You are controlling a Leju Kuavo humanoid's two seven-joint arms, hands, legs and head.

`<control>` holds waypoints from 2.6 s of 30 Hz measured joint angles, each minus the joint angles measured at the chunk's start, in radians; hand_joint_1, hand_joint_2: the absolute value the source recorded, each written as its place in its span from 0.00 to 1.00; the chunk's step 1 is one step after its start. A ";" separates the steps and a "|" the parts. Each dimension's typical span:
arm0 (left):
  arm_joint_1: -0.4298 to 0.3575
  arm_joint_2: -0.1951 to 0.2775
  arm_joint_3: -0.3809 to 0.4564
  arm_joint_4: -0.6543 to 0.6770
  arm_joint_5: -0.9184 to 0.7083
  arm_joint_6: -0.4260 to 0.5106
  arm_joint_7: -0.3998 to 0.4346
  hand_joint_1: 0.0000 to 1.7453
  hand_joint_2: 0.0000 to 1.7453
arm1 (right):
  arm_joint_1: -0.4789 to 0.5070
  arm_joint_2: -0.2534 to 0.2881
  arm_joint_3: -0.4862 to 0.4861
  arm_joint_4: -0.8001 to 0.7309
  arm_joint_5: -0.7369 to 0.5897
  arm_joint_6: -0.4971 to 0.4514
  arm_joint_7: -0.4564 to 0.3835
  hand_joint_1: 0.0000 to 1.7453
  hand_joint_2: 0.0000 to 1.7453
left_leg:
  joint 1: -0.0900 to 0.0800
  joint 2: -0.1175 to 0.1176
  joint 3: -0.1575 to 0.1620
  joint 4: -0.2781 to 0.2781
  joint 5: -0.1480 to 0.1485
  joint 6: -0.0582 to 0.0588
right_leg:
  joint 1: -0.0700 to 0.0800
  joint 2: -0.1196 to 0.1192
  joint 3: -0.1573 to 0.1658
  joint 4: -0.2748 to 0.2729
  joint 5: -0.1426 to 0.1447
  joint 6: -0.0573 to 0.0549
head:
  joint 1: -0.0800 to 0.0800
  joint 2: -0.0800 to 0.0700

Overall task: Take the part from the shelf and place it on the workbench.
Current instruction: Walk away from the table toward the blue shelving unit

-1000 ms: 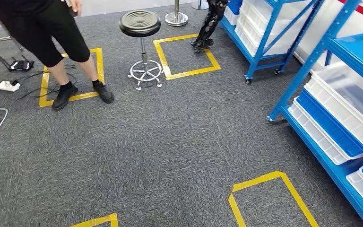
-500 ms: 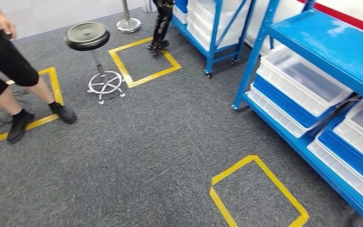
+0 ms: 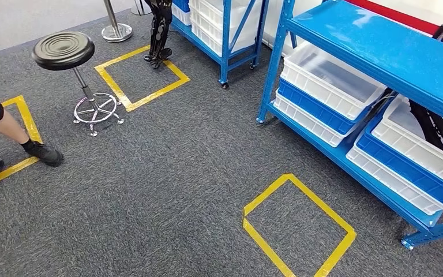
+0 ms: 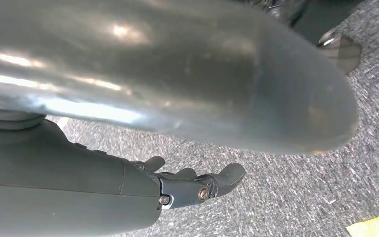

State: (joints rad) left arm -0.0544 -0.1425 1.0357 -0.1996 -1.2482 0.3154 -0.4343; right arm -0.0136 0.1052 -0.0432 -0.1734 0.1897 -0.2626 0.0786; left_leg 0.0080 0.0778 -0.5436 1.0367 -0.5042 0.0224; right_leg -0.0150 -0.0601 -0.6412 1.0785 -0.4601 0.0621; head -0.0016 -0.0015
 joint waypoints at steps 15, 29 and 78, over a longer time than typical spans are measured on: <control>0.002 0.000 0.001 0.000 -0.006 -0.007 -0.006 0.00 0.00 | -0.001 0.002 0.000 0.000 -0.005 0.000 0.003 0.00 0.00 | 0.013 -0.121 -0.045 0.087 -0.016 -0.038 | 0.000 0.148 0.060 -0.064 0.028 -0.049 | -0.015 0.000; 0.001 0.001 0.001 0.000 -0.007 -0.004 -0.010 0.00 0.00 | 0.003 0.005 0.000 0.001 -0.002 0.001 0.003 0.00 0.00 | 0.008 -0.023 -0.005 -0.011 0.014 0.003 | -0.001 0.049 -0.062 0.122 -0.034 -0.002 | 0.001 0.000; 0.001 0.006 0.006 0.000 -0.004 -0.017 -0.020 0.00 0.00 | 0.001 0.000 0.047 0.001 0.085 -0.013 0.000 0.00 0.00 | 0.001 -0.061 0.020 -0.034 0.009 -0.019 | 0.005 0.057 0.065 -0.068 0.018 -0.020 | -0.002 0.000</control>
State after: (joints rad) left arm -0.0530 -0.1366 1.0417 -0.1995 -1.2525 0.2982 -0.4539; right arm -0.0126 0.1057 0.0034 -0.1724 0.2747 -0.2761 0.0786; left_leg 0.0094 0.0165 -0.5235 1.0028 -0.4951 0.0031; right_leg -0.0095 -0.0030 -0.5762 1.0104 -0.4417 0.0417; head -0.0031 -0.0015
